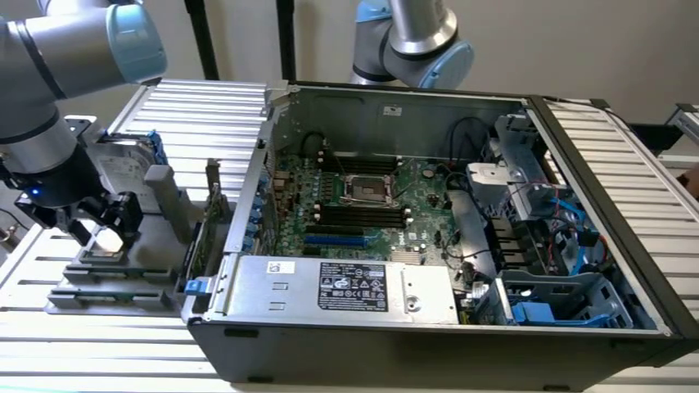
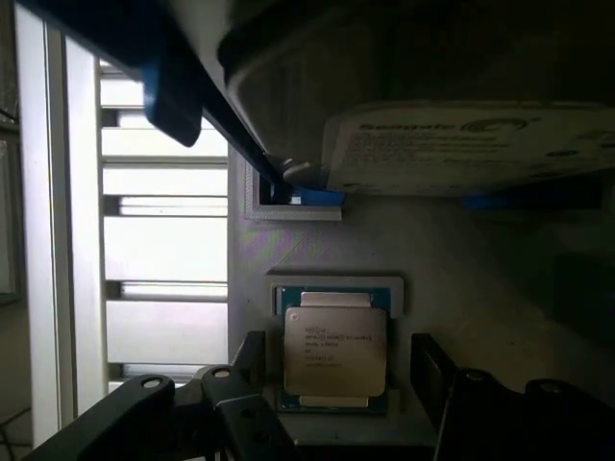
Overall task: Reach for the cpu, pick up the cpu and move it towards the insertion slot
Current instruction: 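Pick up the cpu and move it towards the insertion slot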
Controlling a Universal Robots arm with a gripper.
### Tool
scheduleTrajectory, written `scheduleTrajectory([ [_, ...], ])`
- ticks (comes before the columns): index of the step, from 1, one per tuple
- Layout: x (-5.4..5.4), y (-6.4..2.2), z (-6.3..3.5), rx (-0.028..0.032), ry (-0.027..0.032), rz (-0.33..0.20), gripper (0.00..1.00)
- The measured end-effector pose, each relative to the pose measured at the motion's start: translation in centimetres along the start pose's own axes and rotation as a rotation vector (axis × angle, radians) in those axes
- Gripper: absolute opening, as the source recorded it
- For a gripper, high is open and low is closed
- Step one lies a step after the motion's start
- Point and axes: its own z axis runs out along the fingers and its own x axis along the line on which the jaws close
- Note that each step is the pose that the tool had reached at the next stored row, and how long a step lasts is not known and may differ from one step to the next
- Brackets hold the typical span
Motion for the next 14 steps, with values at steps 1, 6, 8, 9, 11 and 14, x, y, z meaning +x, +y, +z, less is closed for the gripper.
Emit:
scheduleTrajectory([
  [1,0.0,0.02,0.0,0.0006,0.0,0.0,0.71],
  [6,-0.01,0.13,0.05,0.0045,0.0003,0.0,0.71],
  [8,0.0,0.16,0.07,0.006,0.0004,0.0,0.71],
  [9,0.0,0.17,0.08,0.0068,0.0003,0.0,0.71],
  [11,-0.01,0.19,0.1,0.0086,0.0004,0.0,0.71],
  [14,0.0,0.2,0.12,0.0115,0.0006,0.0,0.71],
])
